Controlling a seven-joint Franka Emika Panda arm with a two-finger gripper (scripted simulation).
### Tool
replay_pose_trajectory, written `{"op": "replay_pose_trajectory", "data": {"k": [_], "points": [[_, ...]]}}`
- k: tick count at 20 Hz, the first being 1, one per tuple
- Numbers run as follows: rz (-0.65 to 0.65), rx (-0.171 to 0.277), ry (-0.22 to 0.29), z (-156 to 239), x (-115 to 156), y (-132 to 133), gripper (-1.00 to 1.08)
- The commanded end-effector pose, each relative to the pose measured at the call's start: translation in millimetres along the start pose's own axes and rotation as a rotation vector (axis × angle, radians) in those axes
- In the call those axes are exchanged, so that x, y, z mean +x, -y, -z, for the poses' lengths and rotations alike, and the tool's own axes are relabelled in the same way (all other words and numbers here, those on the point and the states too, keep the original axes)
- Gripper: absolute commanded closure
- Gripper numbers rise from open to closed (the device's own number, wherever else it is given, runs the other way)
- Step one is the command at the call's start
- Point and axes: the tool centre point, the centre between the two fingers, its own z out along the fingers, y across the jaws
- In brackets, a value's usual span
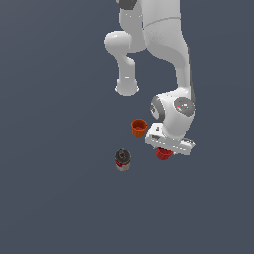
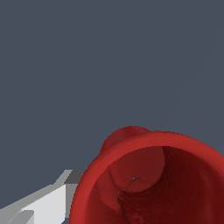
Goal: Pick up a designated object from a clutter of objects.
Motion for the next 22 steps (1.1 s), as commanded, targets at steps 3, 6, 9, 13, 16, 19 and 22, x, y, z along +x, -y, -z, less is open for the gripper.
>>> {"op": "replay_pose_trajectory", "data": {"k": [3,6,9,13,16,19,22], "points": [[0.000,0.001,-0.001,8,-2,0,1.08],[0.000,0.001,-0.001,18,-5,-1,1.08],[0.000,0.001,-0.001,32,-9,-2,1.08],[0.000,0.000,-0.002,57,-17,-4,1.08],[0.000,0.000,-0.002,81,-24,-6,1.08],[0.000,0.000,-0.002,109,-32,-8,1.08],[0.000,0.000,-0.002,138,-41,-11,1.08]]}}
